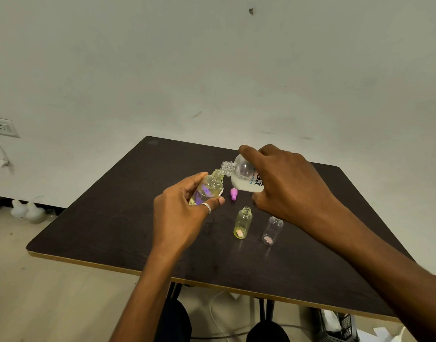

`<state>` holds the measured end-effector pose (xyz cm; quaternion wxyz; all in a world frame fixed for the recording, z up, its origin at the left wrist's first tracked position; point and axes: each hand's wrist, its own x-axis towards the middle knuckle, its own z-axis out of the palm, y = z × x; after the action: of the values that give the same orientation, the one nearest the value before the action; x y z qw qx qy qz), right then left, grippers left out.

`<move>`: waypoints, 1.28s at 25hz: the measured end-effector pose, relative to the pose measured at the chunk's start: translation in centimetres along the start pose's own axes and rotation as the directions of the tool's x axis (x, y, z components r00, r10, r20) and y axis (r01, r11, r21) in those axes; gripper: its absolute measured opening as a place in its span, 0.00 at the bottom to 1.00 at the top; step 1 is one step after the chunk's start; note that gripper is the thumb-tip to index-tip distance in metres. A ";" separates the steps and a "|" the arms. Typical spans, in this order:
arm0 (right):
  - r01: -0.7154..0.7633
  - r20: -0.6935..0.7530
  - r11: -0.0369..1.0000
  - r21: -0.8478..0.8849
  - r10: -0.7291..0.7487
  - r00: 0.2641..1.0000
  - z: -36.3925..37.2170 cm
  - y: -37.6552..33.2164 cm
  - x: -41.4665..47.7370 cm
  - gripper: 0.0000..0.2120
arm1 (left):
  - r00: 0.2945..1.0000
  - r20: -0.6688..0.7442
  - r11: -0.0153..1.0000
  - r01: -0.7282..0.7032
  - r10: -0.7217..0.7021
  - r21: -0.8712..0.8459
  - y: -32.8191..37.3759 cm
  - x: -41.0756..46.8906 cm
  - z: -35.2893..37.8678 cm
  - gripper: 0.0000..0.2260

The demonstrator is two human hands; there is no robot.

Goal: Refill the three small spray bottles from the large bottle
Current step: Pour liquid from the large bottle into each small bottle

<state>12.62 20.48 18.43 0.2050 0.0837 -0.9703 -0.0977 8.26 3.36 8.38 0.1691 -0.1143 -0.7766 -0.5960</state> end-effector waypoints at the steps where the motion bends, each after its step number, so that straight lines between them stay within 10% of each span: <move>1: 0.000 -0.001 1.000 0.000 0.000 1.000 0.0 0.0 0.0 0.33 | 1.000 0.000 1.000 0.000 0.000 -0.002 0.0 0.0 0.0 0.27; 32: 0.006 -0.007 1.000 -0.003 -0.006 1.000 0.1 0.0 0.1 0.34 | 1.000 0.010 1.000 -0.020 0.020 0.003 -0.1 0.0 0.0 0.27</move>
<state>12.48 20.46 18.37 0.2085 0.0867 -0.9691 -0.0993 8.20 3.35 8.29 0.1712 -0.1248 -0.7772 -0.5926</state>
